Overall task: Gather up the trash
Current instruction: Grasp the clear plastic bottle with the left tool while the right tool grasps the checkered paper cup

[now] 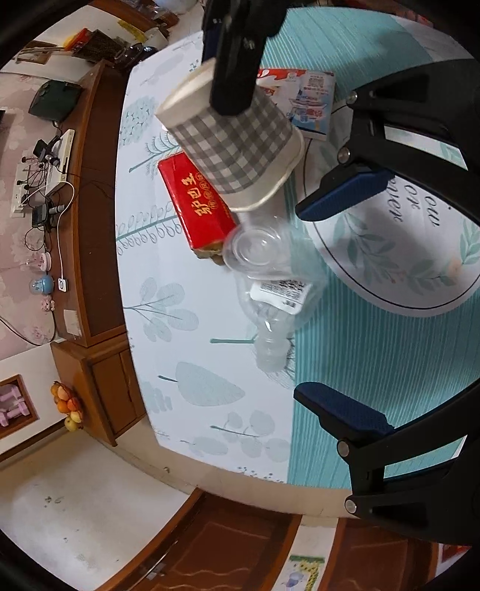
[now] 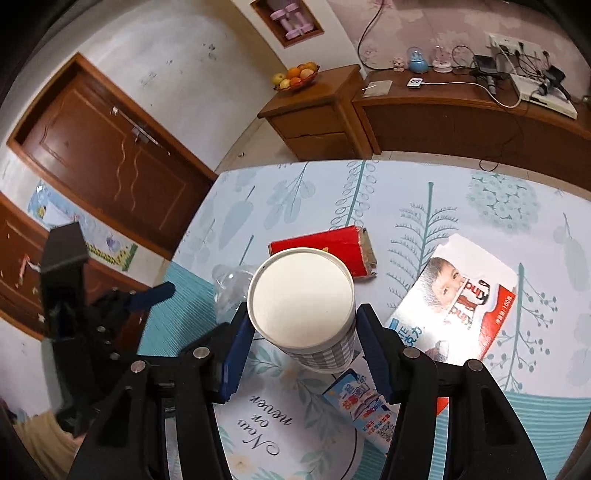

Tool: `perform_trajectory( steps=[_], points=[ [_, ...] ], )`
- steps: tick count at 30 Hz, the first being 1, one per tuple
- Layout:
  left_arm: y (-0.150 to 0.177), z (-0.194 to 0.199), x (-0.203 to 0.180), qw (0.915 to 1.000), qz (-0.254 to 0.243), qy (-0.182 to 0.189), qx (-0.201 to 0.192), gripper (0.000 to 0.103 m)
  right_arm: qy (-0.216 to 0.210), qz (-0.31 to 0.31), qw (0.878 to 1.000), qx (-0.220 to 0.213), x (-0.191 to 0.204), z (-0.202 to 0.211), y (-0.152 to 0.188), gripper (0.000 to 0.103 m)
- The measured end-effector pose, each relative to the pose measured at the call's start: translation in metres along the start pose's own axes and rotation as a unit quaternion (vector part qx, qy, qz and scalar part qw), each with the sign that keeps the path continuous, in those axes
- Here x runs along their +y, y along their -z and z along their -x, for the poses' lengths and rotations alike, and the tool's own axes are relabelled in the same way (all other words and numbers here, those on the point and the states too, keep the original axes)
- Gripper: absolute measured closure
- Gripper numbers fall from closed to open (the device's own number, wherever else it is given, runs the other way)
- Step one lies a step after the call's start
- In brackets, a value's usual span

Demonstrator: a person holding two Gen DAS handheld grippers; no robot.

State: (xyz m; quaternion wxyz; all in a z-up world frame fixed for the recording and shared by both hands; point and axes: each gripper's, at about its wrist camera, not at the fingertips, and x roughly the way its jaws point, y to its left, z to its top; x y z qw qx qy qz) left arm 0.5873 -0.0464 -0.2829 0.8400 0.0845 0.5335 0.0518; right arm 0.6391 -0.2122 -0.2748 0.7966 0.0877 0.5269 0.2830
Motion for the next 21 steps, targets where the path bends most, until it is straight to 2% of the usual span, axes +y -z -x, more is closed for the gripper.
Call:
perform_trajectory(
  steps=[6, 10, 13, 15, 16, 17, 18, 21],
  points=[
    [-0.009, -0.013, -0.016, 0.9993, -0.022, -0.031, -0.004, 0.018, 0.024, -0.019, 0.999, -0.011, -0.005, 0.017, 0.002, 0.047],
    [-0.017, -0.025, -0.016, 0.9997, -0.008, -0.023, 0.008, 0.025, 0.039, -0.021, 0.999, -0.011, -0.008, 0.025, 0.006, 0.047],
    [-0.02, -0.033, -0.012, 0.9997, 0.011, 0.0, 0.022, 0.048, 0.042, -0.024, 0.999, -0.011, -0.01, 0.026, 0.009, 0.047],
    [-0.022, -0.032, -0.011, 0.9997, 0.019, 0.002, 0.019, 0.055, 0.043, -0.023, 0.999, -0.012, -0.01, 0.027, 0.01, 0.047],
    [-0.022, -0.031, -0.01, 0.9996, 0.021, 0.008, 0.016, 0.063, 0.044, -0.021, 0.999, -0.013, -0.009, 0.028, 0.011, 0.047],
    [-0.022, -0.03, -0.008, 0.9993, 0.026, 0.021, 0.018, 0.08, 0.045, -0.02, 0.999, -0.013, -0.008, 0.028, 0.011, 0.047],
    [-0.022, -0.03, -0.005, 0.9987, 0.032, 0.031, 0.023, 0.085, 0.044, -0.021, 0.999, -0.013, -0.008, 0.028, 0.012, 0.047],
    [-0.019, -0.027, 0.0, 0.9977, 0.045, 0.043, 0.025, 0.087, 0.043, -0.023, 0.999, -0.015, -0.007, 0.03, 0.015, 0.047]
  ],
)
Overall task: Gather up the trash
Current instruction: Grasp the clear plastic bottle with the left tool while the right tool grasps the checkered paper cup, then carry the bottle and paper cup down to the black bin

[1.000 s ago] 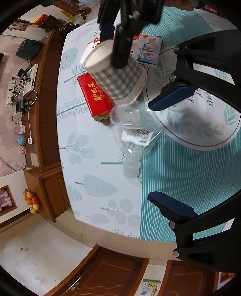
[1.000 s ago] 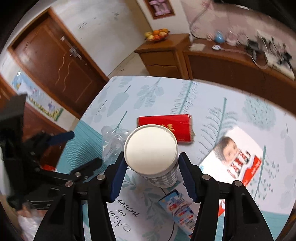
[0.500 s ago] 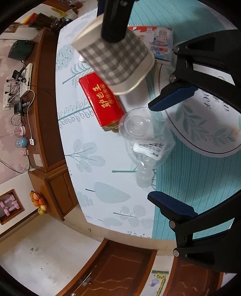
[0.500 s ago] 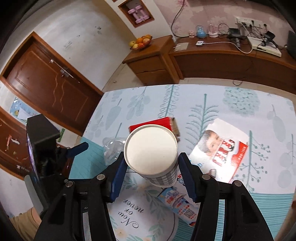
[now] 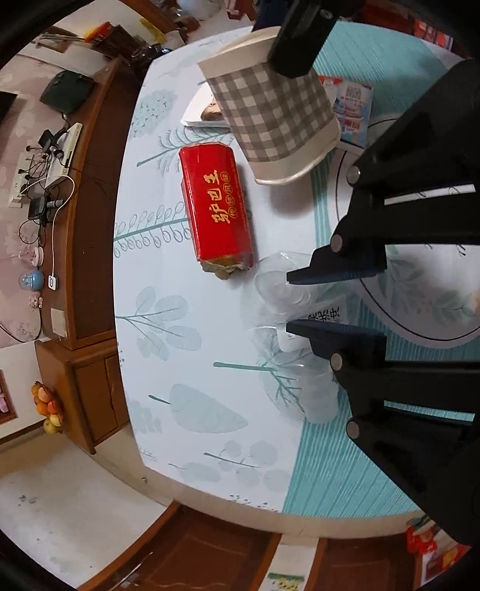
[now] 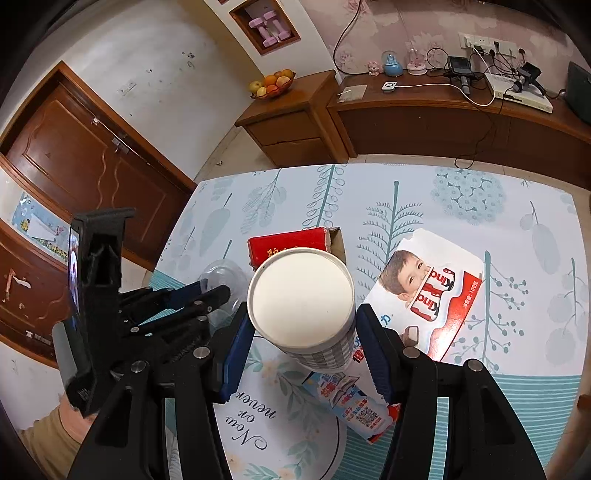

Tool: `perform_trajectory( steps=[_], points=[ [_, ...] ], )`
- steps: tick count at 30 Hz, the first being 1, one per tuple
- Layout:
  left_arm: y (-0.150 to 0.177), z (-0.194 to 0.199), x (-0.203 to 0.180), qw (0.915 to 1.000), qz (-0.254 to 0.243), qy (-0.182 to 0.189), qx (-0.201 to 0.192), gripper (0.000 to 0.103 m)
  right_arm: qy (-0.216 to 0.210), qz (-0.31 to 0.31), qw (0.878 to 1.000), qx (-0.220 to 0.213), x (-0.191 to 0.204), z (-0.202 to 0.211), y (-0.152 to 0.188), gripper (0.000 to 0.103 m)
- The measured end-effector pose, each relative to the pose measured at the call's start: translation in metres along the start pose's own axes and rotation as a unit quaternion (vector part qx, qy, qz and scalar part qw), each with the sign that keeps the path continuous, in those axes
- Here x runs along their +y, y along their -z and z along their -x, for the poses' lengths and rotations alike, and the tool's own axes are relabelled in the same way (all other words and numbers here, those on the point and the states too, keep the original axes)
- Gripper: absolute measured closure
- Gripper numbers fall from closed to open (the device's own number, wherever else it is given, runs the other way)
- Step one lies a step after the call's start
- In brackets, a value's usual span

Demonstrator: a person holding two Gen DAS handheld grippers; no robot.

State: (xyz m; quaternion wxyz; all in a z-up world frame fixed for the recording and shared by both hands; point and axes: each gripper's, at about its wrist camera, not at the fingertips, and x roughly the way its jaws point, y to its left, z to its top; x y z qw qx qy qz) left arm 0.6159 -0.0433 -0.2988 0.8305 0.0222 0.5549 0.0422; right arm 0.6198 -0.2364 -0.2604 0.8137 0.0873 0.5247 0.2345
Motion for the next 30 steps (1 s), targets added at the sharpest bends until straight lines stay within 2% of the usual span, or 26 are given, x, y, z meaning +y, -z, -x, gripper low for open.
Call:
perform_trajectory(
  steps=[10, 19, 24, 30],
  points=[
    [0.022, 0.023, 0.027, 0.998, 0.05, 0.038, 0.004, 0.091, -0.011, -0.002, 1.0, -0.002, 0.005, 0.006, 0.01, 0.047],
    [0.053, 0.07, 0.054, 0.9938, 0.095, 0.056, -0.01, 0.091, -0.031, 0.004, 1.0, -0.005, 0.024, 0.02, 0.025, 0.047],
    [0.084, 0.108, 0.066, 0.9913, 0.109, 0.071, -0.018, 0.091, -0.042, 0.009, 0.999, -0.002, 0.043, 0.036, 0.045, 0.047],
    [0.138, 0.156, 0.081, 0.9909, 0.106, 0.08, -0.021, 0.091, -0.046, 0.017, 0.999, 0.0, 0.079, 0.07, 0.092, 0.047]
  ],
)
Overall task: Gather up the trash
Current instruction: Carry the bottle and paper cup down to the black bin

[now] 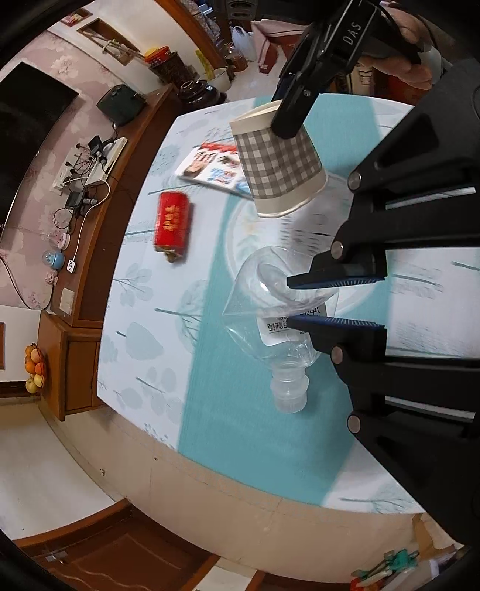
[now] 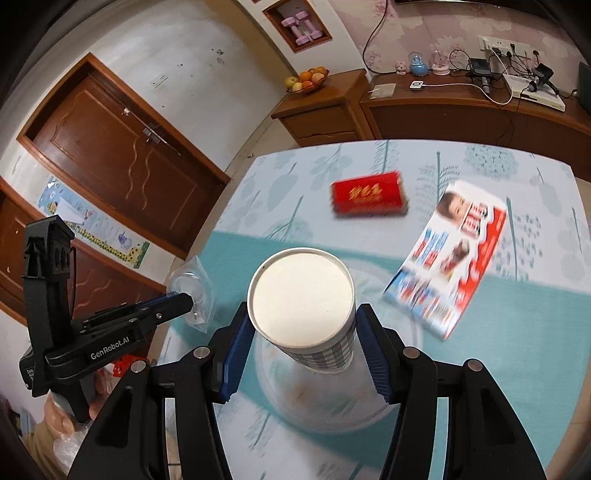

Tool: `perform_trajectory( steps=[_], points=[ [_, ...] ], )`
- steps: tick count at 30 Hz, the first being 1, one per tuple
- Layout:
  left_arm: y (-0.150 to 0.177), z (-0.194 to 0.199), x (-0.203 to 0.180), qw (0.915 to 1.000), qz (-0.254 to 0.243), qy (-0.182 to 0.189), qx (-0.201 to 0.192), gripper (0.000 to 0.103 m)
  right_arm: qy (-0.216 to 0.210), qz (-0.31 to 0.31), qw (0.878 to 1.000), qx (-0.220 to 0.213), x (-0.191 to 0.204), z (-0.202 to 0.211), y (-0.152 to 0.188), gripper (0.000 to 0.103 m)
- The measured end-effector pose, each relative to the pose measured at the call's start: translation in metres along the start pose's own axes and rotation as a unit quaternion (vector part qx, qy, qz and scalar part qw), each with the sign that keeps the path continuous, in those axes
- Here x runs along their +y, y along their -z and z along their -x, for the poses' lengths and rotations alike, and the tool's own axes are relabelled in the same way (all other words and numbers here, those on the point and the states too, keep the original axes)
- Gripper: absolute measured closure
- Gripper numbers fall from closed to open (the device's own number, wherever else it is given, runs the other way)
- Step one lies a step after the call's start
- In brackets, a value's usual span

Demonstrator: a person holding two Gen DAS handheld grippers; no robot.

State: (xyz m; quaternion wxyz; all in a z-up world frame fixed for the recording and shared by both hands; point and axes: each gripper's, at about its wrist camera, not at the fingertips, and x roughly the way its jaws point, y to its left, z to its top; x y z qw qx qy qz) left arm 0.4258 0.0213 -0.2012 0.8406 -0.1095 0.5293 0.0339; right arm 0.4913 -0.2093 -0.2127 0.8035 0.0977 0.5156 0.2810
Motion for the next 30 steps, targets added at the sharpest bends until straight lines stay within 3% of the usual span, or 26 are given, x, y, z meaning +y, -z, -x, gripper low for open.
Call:
perform_trajectory(
  steps=[8, 19, 24, 30],
  points=[
    [0.092, 0.07, 0.033, 0.9989, -0.038, 0.026, 0.001, 0.091, 0.027, -0.002, 0.999, -0.016, 0.078, 0.058, 0.105, 0.047],
    [0.223, 0.152, 0.081, 0.9906, -0.117, 0.07, 0.004, 0.091, 0.074, -0.05, 0.995, -0.051, 0.196, 0.112, 0.296, 0.047],
    [0.268, 0.165, 0.095, 0.9874, -0.134, 0.081, 0.023, 0.091, 0.082, -0.068, 0.993, -0.045, 0.226, 0.119, 0.356, 0.047],
    [0.326, 0.15, 0.103, 0.9839, -0.142, 0.092, 0.059, 0.091, 0.096, -0.085, 0.991, -0.026, 0.241, 0.111, 0.42, 0.047]
  ],
)
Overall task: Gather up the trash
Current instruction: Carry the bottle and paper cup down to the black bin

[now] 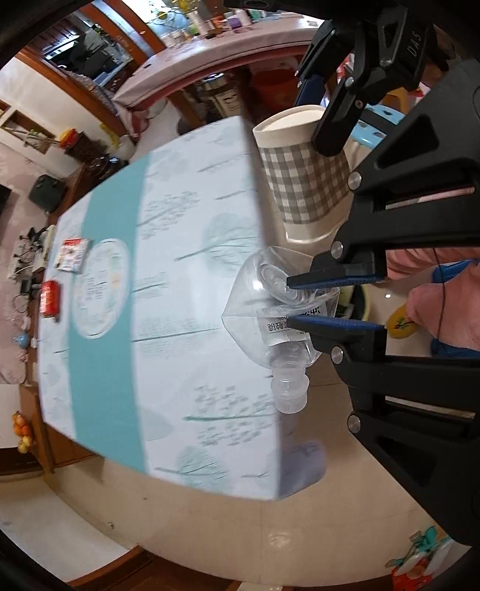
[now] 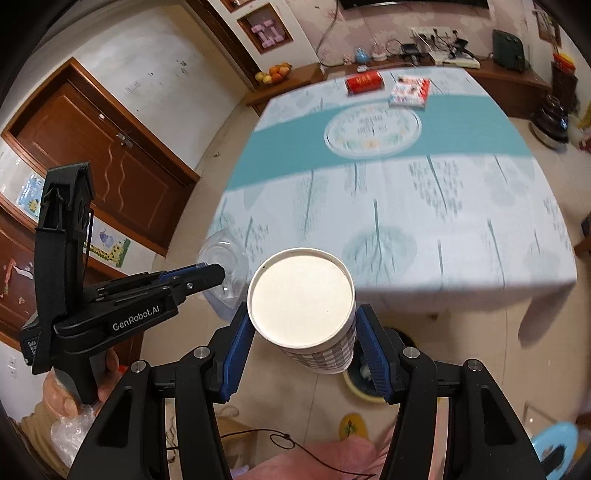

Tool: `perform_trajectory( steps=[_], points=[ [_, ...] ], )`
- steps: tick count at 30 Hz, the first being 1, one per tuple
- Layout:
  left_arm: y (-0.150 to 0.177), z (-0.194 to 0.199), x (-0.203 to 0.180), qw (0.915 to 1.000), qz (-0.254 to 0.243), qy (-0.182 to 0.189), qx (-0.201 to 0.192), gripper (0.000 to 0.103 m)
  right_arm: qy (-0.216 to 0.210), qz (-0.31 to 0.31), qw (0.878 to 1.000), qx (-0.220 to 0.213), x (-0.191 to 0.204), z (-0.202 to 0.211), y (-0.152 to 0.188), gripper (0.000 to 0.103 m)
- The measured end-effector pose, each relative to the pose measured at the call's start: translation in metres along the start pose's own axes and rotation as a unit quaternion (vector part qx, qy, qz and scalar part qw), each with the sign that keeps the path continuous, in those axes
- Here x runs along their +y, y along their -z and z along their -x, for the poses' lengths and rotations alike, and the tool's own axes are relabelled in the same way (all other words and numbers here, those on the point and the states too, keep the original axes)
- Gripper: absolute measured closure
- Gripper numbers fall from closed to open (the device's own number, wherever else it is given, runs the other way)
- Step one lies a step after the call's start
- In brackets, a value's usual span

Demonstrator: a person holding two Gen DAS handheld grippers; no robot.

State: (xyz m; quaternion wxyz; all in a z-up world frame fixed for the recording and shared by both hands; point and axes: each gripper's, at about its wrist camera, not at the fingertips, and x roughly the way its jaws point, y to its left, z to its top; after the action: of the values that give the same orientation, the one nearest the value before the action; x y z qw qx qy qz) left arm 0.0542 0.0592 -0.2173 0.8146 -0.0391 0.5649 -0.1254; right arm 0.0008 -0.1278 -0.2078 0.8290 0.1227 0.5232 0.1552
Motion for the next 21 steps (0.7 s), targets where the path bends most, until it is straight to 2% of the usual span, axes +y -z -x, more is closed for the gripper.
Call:
perform_trajectory(
  steps=[8, 14, 21],
  points=[
    [0.062, -0.061, -0.006, 0.9988, 0.002, 0.009, 0.048, 0.091, 0.035, -0.033, 0.998, 0.04, -0.015, -0.042, 0.075, 0.047],
    [0.087, -0.121, -0.011, 0.9977, -0.001, 0.002, 0.068, 0.091, 0.056, -0.068, 0.995, 0.055, -0.054, -0.092, 0.108, 0.047],
    [0.12, -0.212, -0.016, 0.9953, -0.013, -0.015, 0.095, 0.091, 0.077, -0.09, 0.99, 0.074, -0.104, -0.155, 0.139, 0.047]
  ],
)
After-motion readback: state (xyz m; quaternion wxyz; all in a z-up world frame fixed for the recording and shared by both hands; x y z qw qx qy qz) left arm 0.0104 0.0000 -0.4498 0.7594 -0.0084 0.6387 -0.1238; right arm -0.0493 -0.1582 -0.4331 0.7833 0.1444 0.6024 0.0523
